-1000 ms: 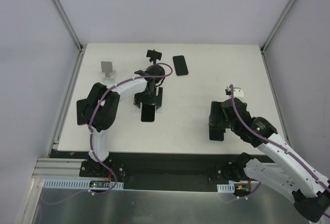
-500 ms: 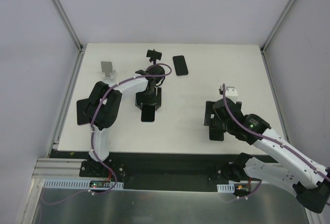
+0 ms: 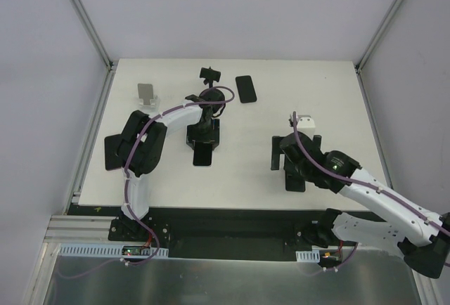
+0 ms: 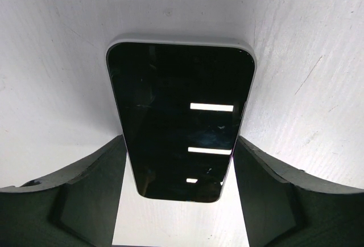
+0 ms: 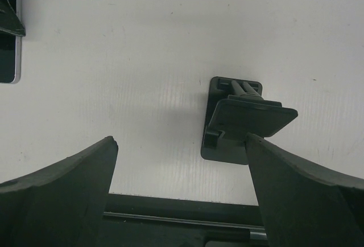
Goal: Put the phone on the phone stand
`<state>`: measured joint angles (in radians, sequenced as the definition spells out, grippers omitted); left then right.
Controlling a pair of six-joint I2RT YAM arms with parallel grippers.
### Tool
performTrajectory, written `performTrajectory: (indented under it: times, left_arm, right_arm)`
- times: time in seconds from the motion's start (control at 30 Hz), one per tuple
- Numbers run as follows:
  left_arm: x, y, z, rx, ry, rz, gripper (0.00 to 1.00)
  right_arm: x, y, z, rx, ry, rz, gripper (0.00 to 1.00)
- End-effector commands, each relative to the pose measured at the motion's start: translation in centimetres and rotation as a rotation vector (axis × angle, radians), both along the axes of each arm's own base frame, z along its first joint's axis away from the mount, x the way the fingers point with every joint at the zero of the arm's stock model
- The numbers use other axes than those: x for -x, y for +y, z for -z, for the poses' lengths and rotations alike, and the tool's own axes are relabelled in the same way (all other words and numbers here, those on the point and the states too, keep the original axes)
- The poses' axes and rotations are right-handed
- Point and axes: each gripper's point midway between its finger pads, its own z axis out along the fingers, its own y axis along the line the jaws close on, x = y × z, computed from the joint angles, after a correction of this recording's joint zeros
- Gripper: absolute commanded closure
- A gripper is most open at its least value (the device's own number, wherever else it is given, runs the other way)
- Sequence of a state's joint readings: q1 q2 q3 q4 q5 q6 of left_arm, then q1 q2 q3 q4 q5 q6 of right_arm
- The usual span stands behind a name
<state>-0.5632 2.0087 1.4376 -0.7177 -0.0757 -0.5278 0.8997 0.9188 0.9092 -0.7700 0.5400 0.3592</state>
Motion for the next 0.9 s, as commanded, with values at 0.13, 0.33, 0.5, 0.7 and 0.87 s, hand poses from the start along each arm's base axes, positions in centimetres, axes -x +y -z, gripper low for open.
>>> performTrajectory:
  times: [0.13,0.33,0.5,0.7,0.87]
  left_arm:
    - [0.3,0.0,-1.7,0.011,-0.019,0.023,1.00]
    - [0.1,-1.1,-3.7,0.100,-0.075,0.040,1.00]
    - [0.3,-2.3,-5.2,0.191,-0.112,0.076,1.00]
    - [0.5,-3.5,-7.2,0.297,-0.168,0.116,1.00]
    - [1.1,-4.8,-9.1,0.409,-0.216,0.178,1.00]
  right_arm:
    - [-1.1,3.3,-1.2,-0.049,-0.032,-0.031,0.04]
    - [-1.6,9.3,-2.3,-0.288,-0.027,-0.148,0.04]
    - [-2.8,10.8,-2.7,-0.356,-0.022,-0.147,0.01]
    - [-5.8,12.0,-1.3,-0.556,0.059,-0.122,0.26]
    - [-8.2,13.3,-0.9,-0.639,0.115,-0.154,0.28]
